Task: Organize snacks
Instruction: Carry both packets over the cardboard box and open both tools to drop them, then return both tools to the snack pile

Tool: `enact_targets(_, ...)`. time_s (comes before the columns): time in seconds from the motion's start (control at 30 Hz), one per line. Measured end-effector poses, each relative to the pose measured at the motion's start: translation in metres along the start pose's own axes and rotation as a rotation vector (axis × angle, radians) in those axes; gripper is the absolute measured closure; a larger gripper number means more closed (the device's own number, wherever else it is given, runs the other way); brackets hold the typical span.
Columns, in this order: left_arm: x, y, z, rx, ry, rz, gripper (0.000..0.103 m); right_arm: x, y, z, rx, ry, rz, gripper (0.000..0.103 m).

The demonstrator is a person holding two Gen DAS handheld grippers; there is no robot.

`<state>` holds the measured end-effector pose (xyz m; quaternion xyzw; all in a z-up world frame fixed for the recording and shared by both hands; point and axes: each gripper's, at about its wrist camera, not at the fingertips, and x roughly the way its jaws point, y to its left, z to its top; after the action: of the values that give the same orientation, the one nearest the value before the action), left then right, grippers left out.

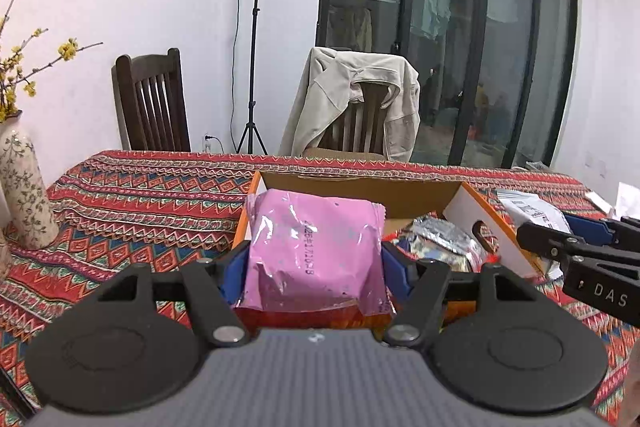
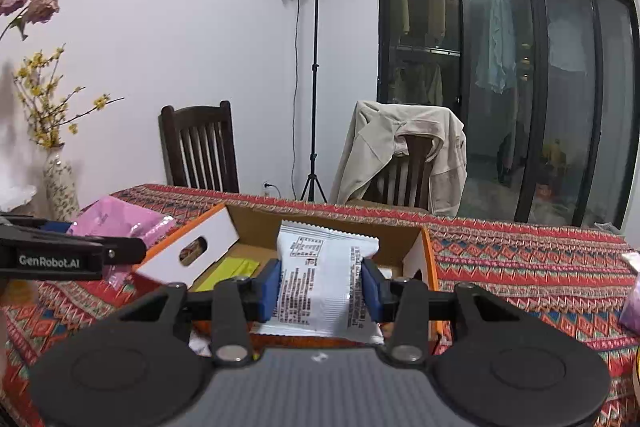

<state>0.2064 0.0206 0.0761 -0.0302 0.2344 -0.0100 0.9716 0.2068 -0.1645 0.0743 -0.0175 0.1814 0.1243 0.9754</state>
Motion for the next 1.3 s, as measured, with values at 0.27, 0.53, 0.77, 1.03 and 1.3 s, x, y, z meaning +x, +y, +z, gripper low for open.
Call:
enact_targets(0.27, 0.040, -0.002, 0.023, -0.030, 0.002, 0.021, 0.034, 0.040, -0.010, 0.017, 0.042, -0.011, -0.017, 0.061)
enact_targets(0.53, 0.078, -0.002, 0.014, -0.059, 0.006, 0.035, 0.034, 0.076, -0.017, 0.004, 0.065, -0.014, -0.052, 0.061)
enact_targets(0.77, 0.093, -0.002, 0.001, -0.027, 0.024, 0.062, 0.034, 0.096, -0.019, -0.013, 0.065, 0.040, -0.031, 0.061)
enact_targets(1.03, 0.086, 0.005, -0.002, -0.068, -0.024, 0.091, 0.002, 0.102, -0.022, -0.023, 0.093, 0.069, -0.022, 0.035)
enact_targets(1.3, 0.082, 0.007, 0.000, -0.094, -0.049, 0.108, 0.000, 0.097, -0.025, -0.024, 0.104, 0.051, -0.033, 0.000)
